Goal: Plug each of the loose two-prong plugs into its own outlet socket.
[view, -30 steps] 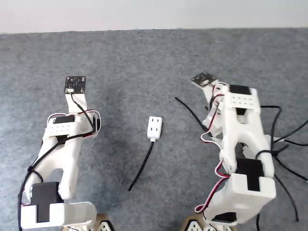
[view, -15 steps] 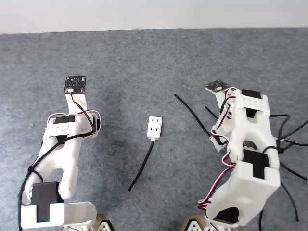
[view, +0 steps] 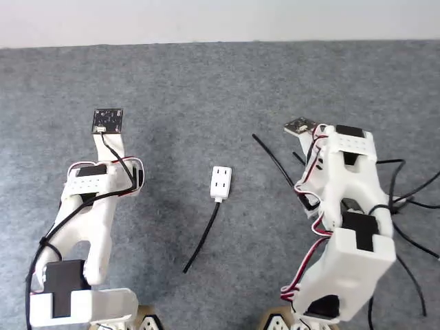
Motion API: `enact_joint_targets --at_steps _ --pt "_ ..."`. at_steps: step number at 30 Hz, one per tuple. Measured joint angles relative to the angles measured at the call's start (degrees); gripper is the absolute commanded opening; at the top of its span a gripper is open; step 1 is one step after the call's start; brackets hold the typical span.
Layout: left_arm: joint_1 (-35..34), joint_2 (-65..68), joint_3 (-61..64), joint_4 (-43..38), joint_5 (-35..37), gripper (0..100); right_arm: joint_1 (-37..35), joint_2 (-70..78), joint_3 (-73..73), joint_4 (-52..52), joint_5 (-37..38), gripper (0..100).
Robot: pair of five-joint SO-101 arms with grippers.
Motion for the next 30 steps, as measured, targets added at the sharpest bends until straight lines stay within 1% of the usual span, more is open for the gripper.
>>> enact_joint_targets --at_steps 3,8,13,16,18,23,27,30 --pt "0.0 0.0 0.0 0.0 0.0 16 -2.73 0.53 0.18 1.49 0.09 0.9" --pt "0.0 0.0 0.0 0.0 0.0 16 -4.84 0.79 0.26 1.67 0.0 0.9" --pt "0.0 0.0 0.0 0.0 0.0 16 -4.92 0.35 0.26 1.67 0.0 0.9" --pt "0.0 0.0 0.0 0.0 0.0 16 -5.01 -2.99 0.26 1.58 0.0 0.9" --pt "0.0 0.0 0.0 0.0 0.0 16 -5.01 -6.51 0.26 -0.09 1.32 1.1" --pt "0.0 0.0 0.0 0.0 0.0 16 -5.01 -13.98 4.13 -4.04 8.53 1.3" --pt "0.0 0.0 0.0 0.0 0.0 16 -5.01 -15.47 7.21 -8.35 9.93 1.0" --pt "0.0 0.0 0.0 0.0 0.0 16 -3.69 -15.47 11.6 -13.98 10.02 1.1"
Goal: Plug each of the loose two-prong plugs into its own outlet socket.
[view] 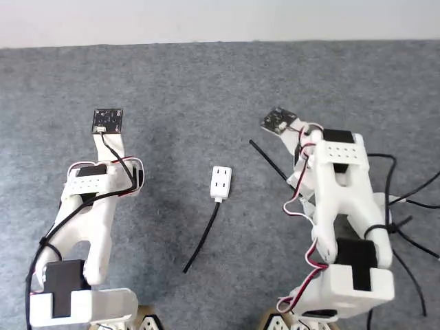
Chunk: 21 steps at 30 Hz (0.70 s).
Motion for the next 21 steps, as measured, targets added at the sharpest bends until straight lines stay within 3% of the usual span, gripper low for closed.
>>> enact_joint_targets --at_steps 7,10,21 --pt "0.0 0.0 0.0 0.0 0.0 16 0.18 -0.09 8.18 -9.41 0.0 5.0" --pt "0.0 0.0 0.0 0.0 0.0 16 0.26 -0.09 8.18 -9.85 0.53 9.1" --pt "0.0 0.0 0.0 0.0 0.0 16 1.41 -0.09 8.26 -10.9 2.46 9.5"
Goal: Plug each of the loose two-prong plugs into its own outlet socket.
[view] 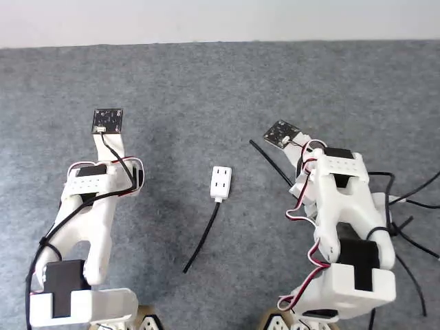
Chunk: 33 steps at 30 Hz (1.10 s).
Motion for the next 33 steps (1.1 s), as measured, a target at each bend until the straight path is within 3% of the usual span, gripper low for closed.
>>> enact_joint_targets --at_steps 12,17,26,30,33 --pt "0.0 0.0 0.0 0.0 0.0 16 -0.18 1.76 -0.09 -0.09 2.11 9.5" --pt "0.0 0.0 0.0 0.0 0.0 16 -0.18 1.85 -0.18 0.35 2.37 17.1" --pt "0.0 0.0 0.0 0.0 0.0 16 -1.05 2.11 -0.09 3.16 2.64 17.3" --pt "0.0 0.0 0.0 0.0 0.0 16 -1.76 2.64 -0.09 3.78 2.64 16.4" --pt "0.0 0.0 0.0 0.0 0.0 16 -1.67 2.64 -0.09 3.78 2.64 9.2"
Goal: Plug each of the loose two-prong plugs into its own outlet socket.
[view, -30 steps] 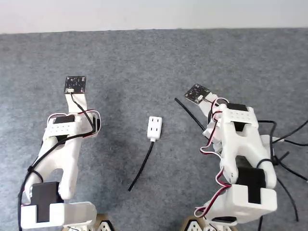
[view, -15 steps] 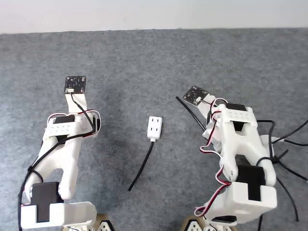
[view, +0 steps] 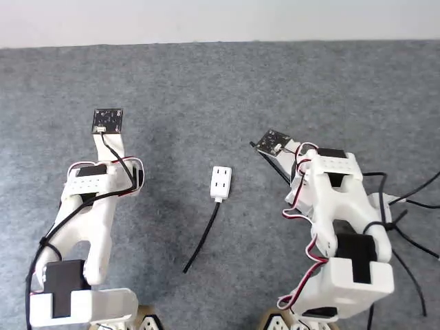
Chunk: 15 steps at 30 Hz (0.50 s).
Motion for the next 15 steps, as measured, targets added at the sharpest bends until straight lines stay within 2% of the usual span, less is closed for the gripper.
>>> enact_joint_targets --at_steps 7,10,15 --pt "0.0 0.0 0.0 0.0 0.0 16 0.18 0.26 0.0 -1.58 0.0 5.8" --pt "0.0 0.0 0.0 0.0 0.0 16 0.18 1.93 -1.23 -1.67 0.0 0.5" --pt "0.0 0.0 0.0 0.0 0.0 16 0.7 5.98 -6.77 1.85 0.0 0.8"
